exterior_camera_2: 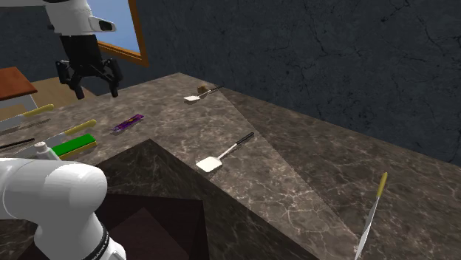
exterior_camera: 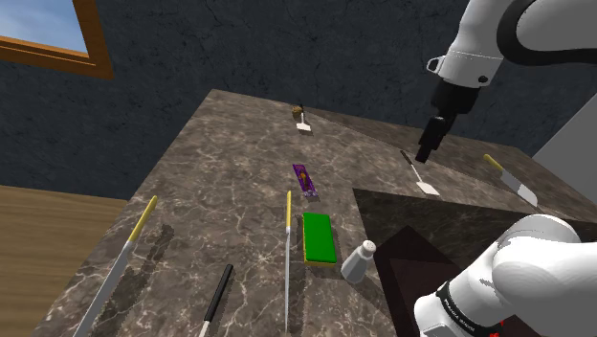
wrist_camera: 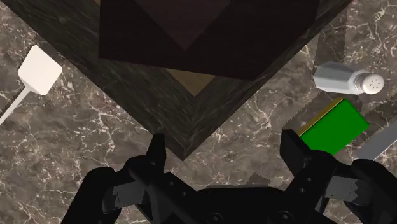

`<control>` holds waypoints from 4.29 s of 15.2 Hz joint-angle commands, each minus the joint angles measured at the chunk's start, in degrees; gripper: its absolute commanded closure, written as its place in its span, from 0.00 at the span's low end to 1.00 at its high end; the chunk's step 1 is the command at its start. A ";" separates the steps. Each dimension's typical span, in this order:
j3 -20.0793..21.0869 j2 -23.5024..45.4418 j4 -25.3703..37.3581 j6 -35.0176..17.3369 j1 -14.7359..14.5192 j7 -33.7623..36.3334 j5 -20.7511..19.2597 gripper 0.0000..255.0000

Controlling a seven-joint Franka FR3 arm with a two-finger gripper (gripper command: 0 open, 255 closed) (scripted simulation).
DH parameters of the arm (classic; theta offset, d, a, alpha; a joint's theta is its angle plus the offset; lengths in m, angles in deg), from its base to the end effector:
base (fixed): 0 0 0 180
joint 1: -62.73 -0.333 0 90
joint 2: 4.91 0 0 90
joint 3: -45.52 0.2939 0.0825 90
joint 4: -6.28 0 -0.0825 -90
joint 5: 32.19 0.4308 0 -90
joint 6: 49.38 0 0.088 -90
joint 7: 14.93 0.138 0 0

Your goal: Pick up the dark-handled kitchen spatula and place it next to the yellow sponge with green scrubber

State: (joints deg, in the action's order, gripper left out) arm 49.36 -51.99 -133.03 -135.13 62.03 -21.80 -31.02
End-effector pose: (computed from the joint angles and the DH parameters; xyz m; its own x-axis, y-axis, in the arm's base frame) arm 0.3454 0.0318 0.5115 0.9781 0.1724 -0.1165 0.1753 -0.9844 0.0148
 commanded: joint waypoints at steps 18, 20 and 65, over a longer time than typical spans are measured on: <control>-12.75 17.33 -4.12 -27.11 13.71 2.92 -7.69 0.00; -14.36 20.03 -3.70 -30.10 15.06 3.19 -8.08 0.00; -25.80 41.85 3.26 -49.21 22.13 1.58 -3.26 1.00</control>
State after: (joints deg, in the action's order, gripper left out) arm 23.54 -9.51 -129.90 -185.10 84.11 -20.39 -33.97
